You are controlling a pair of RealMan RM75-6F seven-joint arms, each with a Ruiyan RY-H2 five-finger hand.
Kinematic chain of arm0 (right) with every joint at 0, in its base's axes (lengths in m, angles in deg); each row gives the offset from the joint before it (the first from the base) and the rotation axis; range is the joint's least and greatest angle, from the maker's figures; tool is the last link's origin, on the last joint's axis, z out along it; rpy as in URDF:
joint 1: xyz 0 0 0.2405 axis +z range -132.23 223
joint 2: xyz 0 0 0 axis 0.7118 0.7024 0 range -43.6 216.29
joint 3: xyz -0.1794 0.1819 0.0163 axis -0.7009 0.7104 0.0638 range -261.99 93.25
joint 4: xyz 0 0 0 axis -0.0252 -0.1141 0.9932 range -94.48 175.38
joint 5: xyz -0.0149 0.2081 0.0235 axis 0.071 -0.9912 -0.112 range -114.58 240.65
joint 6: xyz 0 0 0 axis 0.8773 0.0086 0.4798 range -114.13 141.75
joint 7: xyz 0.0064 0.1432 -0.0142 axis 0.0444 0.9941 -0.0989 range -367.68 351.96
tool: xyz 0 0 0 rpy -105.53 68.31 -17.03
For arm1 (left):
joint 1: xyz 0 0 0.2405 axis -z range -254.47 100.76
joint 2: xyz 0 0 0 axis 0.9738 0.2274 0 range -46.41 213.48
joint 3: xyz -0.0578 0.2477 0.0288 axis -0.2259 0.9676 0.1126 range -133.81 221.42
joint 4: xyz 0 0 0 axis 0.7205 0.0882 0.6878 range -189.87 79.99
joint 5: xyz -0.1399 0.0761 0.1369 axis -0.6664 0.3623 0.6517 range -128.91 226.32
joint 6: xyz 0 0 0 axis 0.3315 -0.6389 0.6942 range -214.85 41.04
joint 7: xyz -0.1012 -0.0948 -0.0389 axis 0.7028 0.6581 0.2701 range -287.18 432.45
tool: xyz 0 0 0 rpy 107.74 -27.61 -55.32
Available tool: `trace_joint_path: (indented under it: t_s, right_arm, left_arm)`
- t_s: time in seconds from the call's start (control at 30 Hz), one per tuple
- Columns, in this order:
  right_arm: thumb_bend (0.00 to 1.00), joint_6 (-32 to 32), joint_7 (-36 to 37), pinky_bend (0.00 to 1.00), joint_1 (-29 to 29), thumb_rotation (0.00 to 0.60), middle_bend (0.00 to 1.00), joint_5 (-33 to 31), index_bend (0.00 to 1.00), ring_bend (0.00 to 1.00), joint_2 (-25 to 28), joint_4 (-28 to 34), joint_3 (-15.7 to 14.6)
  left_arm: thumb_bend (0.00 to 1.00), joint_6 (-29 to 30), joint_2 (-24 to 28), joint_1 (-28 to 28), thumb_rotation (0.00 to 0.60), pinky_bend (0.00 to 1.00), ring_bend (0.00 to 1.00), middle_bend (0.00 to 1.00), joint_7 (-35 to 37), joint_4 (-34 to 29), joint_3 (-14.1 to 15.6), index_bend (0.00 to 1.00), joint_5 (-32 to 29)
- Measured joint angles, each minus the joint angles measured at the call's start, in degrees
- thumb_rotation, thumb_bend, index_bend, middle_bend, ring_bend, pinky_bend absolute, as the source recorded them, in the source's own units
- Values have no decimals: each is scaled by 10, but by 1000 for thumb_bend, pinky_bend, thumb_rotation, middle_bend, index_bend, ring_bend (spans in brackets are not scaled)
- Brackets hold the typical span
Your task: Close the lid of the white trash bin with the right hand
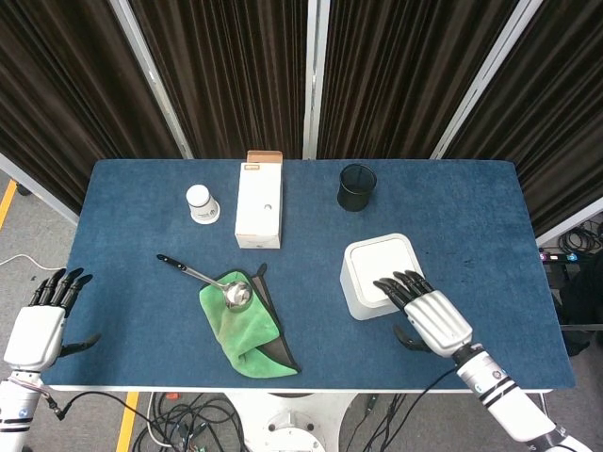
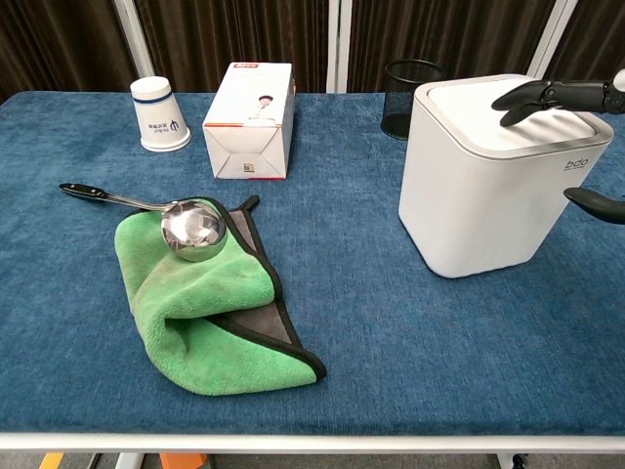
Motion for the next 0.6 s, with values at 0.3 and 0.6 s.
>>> trace_joint_path:
  t_s: [0.3,0.6]
  right_arm:
    - [424,-36,26,54,-11,530,87,44,0,19,-3,-4,1]
    - [331,-215,29,17,-85,530,31,126,0,0,4,-40,7]
  left_arm:
    - [0,3,2,0,600,121,7,85,-1,-2,-1,143,0]
    - [0,6,3,-1,600,121,7,85,-1,-5,-2,143,2]
